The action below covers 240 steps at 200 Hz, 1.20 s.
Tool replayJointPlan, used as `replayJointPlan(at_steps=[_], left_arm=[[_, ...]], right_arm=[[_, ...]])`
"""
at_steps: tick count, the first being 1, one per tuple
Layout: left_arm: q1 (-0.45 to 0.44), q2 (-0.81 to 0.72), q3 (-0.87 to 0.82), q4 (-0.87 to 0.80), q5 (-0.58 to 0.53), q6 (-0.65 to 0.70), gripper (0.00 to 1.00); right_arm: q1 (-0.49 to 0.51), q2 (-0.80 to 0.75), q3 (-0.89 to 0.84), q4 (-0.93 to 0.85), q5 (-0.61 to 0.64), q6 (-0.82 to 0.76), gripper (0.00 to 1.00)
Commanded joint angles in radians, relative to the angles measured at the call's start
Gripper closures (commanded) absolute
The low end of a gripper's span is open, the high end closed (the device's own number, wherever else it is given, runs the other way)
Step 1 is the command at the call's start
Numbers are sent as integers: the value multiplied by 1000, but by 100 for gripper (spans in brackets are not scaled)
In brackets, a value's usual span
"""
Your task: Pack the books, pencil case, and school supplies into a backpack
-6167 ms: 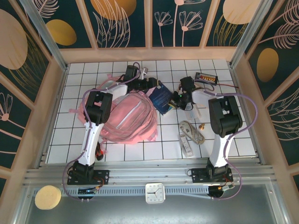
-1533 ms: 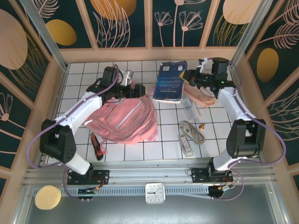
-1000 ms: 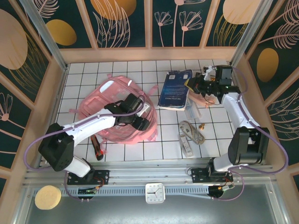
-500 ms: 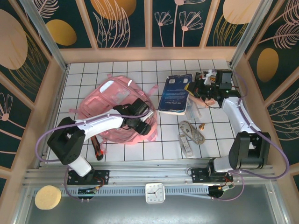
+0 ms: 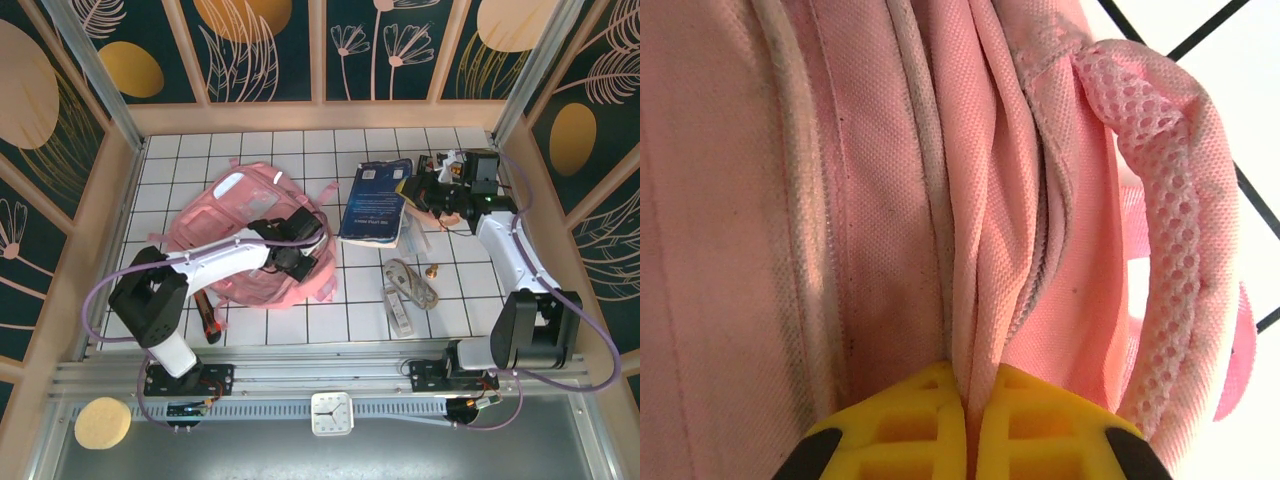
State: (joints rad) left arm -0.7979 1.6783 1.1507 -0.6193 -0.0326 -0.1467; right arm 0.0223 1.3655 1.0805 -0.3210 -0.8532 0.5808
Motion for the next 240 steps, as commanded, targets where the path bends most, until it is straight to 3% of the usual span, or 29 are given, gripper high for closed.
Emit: replayJointPlan(at_steps=[1,39,79,92,118,128,140,147,157,169,206,240], left_arm=[[8,-34,100,-90,-66,-11,100],[38,-60,248,-141,-25,-23,100],[90,-39,242,-51,68,-76,100],[99,-14,225,-7,108,-100,80],[116,28,190,49,172,-119,77],[120,55,192,43,179,-112,78],[126,67,192,43,187,-101,90],[130,69,192,42,187,-96,91],[134,73,197,32,188,-88,79],[135,83,201,16,183,-73,57],[132,78,168,18,230,-56,50],[106,95,140,-13,218,-21,56]], right_arm=[[10,-39,-8,-32,-15,-21,100],[88,-31,-49,-58,6,16,100],[223,48,-93,-25,32,59,100],[238,68,-107,-8,42,75,100],[236,90,-106,-20,70,67,100],[233,91,-102,-31,76,58,100],[229,89,-100,-39,79,50,100],[226,90,-99,-42,82,47,100],[222,91,-102,-45,83,44,100],[220,93,-101,-54,86,41,100],[185,92,-105,-114,114,-1,100],[167,96,-106,-105,102,-4,100]])
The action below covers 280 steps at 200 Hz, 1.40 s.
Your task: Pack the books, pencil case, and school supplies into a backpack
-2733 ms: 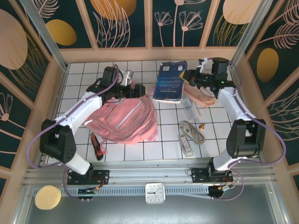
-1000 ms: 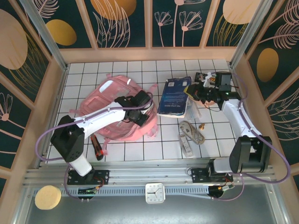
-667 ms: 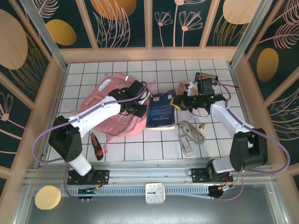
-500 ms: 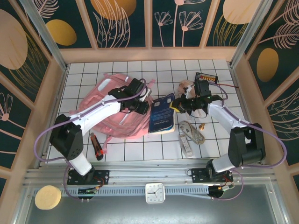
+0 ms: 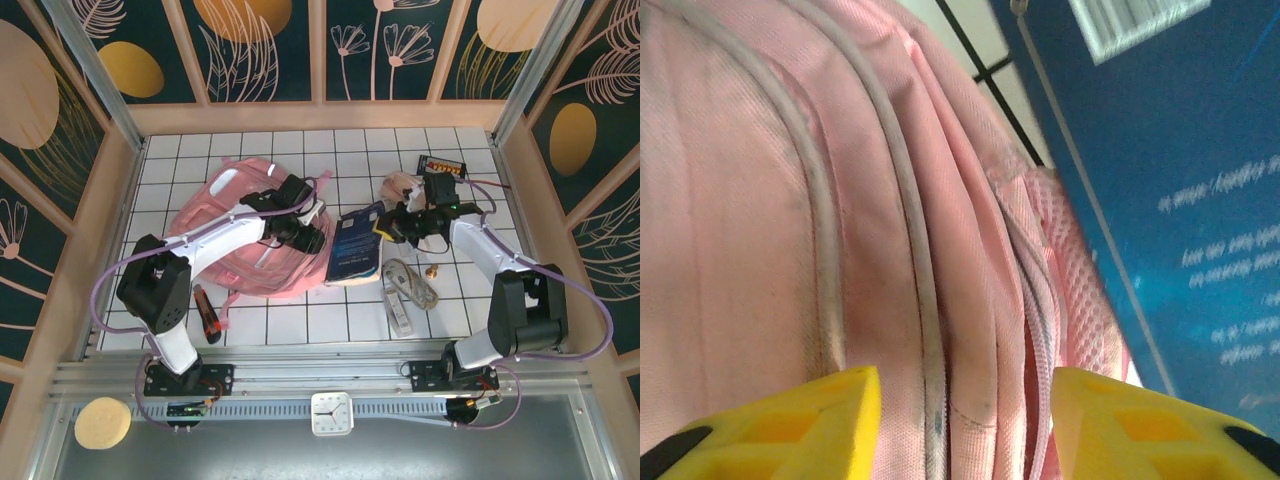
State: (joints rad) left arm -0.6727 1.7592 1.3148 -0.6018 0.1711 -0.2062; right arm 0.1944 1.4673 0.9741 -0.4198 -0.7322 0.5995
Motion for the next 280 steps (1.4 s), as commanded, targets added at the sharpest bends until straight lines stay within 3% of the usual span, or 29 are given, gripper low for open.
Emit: replayJointPlan(at_steps=[1,76,100,121,167,217,280], left_arm=[[-20,15,-25,-31,15,39,56],[-30,51,-63,-30,-16,55,65],[-30,44,-78,-25,-15,57,79],[-30,37,-77,-31,-15,60,100],[-8,-39,-14,-80,-40,19,100],[30,-237,137,-116,-68,-64,100],[30,-273,96,-104,-10,-35,100]], right_arm=[[-4,-6,-1,-6,-19,-22,100],[4,-2,-20,30,-21,-3,100],[8,-6,-24,36,-16,4,100],[15,-9,-29,43,-13,12,100],[39,-34,-2,52,-6,33,100],[96,-31,29,62,-43,58,100],[210,133,90,338,-63,176,100]])
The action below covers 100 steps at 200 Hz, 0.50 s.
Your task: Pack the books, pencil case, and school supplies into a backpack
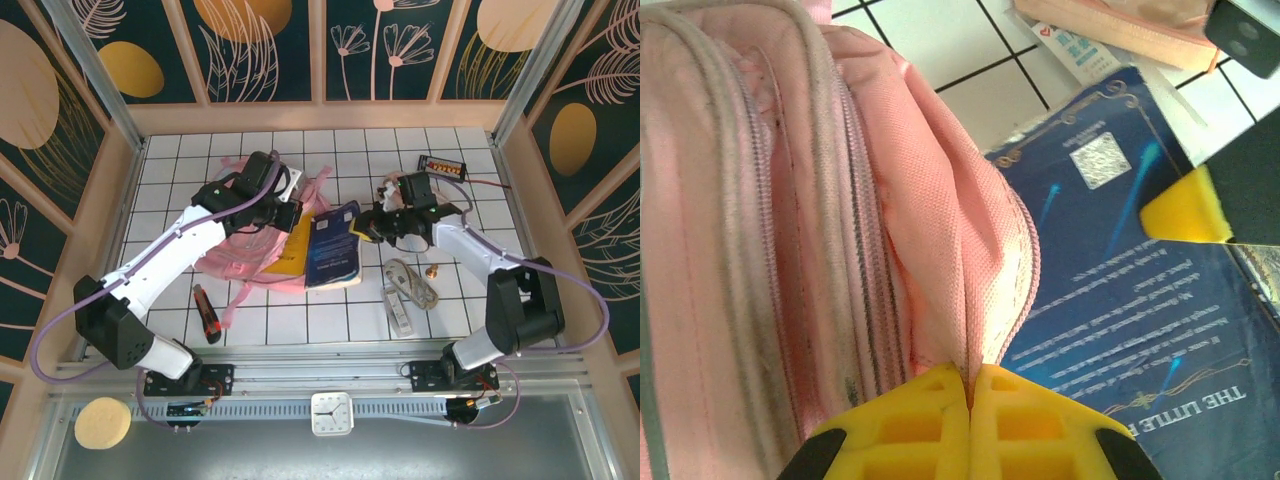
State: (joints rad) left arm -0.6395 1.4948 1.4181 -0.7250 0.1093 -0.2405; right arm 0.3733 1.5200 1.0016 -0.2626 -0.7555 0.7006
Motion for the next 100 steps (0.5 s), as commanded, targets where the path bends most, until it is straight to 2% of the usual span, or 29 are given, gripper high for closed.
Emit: replayJointPlan(at_steps=[1,35,57,95,100], left_arm=[[-3,-8,-9,20,53,0,100],[-2,-1,-22,53,79,-2,100],[-2,24,-5,65,98,-10,100],[-3,39,0,88,79,-14,100],[-2,41,-3,91,79,-13,100]], right_arm=[[32,86,64,185,-39,76,100],[93,291,204,311,18,114,100],[137,411,253,448,61,196,100],[225,527,293,614,112,322,100],[231,528,293,616,107,331,85]])
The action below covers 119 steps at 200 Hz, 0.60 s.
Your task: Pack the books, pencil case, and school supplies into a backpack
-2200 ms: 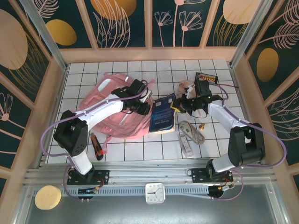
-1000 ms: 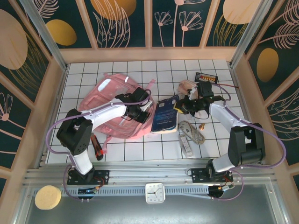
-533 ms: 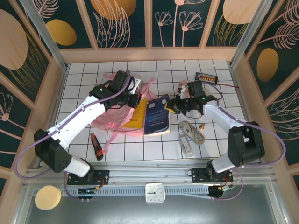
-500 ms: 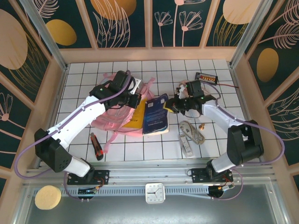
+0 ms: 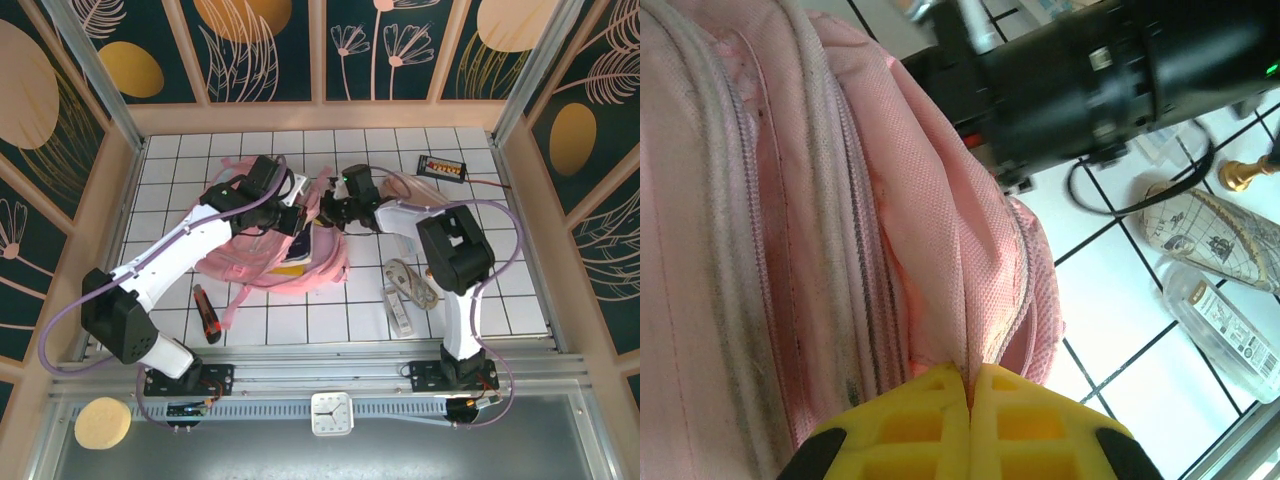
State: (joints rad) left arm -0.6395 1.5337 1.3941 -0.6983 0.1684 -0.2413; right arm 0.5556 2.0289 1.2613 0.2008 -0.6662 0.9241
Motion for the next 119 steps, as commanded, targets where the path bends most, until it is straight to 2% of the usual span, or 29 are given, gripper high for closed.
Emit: replayJointPlan(at_steps=[1,9,17,26,38,43,57,76,88,108,119], left_arm=[[-2,3,21,65,20,-12,100],[-2,6,13,70,19,-13,100],[-3,6,1,79,17,-13,100],[-2,1,-10,89,9,-15,100],[0,-9,-23,100,0,-13,100],[2,-13,-29,104,-1,-13,100],[5,-18,-42,113,3,-9,100],[6,-10,-63,129,20,-8,100],[6,-13,-83,151,17,-21,73],[6,-42,-101,172,9,-46,58],[6,-67,-115,171,-3,-57,56]], right_arm=[[51,18,32,152,18,108,81],[56,-3,18,134,27,105,50],[56,-48,-10,91,59,83,30],[51,-108,-38,3,95,43,15],[39,-183,-59,-146,127,-14,4],[32,-220,-69,-201,135,-35,1],[16,-302,-97,-336,151,-79,1],[-3,-406,-142,-436,160,-122,1],[-3,-456,-161,-497,176,-142,1],[-57,-520,-200,-566,193,-164,1],[-75,-535,-215,-609,188,-179,1]])
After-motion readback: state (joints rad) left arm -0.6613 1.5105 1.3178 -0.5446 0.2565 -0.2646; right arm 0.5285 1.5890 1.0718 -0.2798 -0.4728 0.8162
